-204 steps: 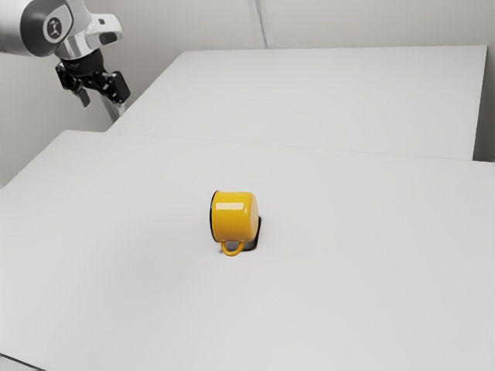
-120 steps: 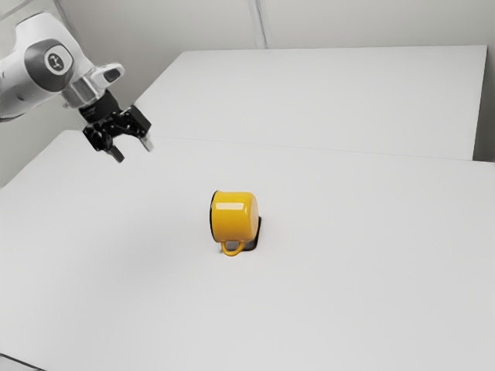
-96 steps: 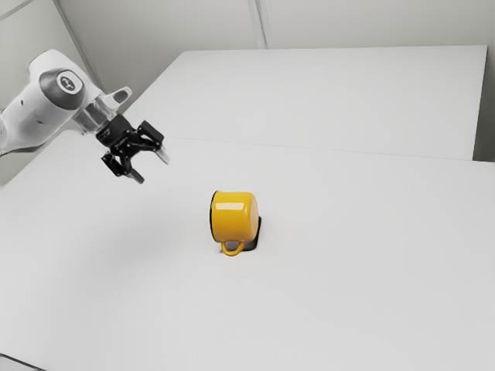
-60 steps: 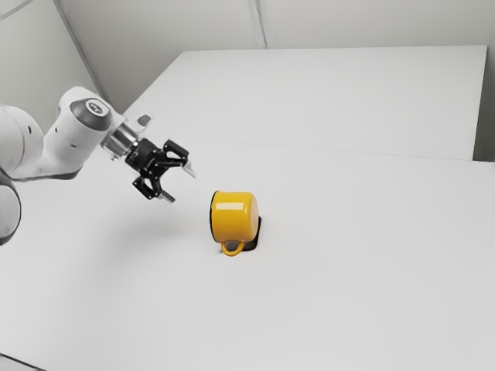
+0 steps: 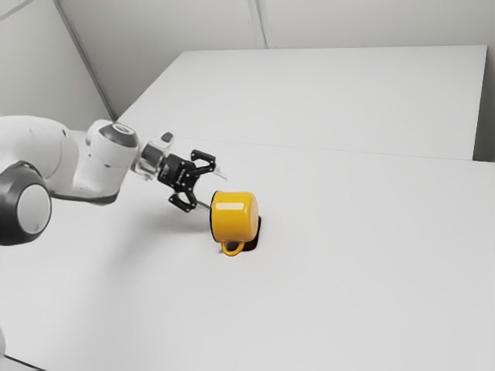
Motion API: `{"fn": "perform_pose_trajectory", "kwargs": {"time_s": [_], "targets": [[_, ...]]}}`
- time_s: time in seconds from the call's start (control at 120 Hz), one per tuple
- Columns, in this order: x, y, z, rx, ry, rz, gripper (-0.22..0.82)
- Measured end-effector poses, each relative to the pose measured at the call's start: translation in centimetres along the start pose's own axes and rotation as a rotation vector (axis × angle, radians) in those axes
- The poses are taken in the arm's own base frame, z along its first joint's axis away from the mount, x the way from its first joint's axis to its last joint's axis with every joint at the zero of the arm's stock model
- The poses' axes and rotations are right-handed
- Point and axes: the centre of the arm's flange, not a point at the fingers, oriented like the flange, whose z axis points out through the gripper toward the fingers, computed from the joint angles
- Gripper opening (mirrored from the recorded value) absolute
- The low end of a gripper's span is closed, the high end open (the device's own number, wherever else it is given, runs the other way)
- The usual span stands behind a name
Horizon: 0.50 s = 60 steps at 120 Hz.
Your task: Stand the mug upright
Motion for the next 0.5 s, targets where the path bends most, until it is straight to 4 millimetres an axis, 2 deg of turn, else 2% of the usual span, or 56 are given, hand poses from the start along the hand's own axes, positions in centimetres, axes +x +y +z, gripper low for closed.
{"fn": "perform_pose_trajectory", "kwargs": {"time_s": [0.275, 0.425, 0.5], "targets": [[0.0, 0.5, 2.0, -0.073, 0.012, -0.033, 0.58], [-0.2, 0.9, 2.7, -0.065, 0.02, -0.026, 0.2], [-0.2, 1.1, 2.7, -0.058, 0.024, -0.02, 0.07]]}}
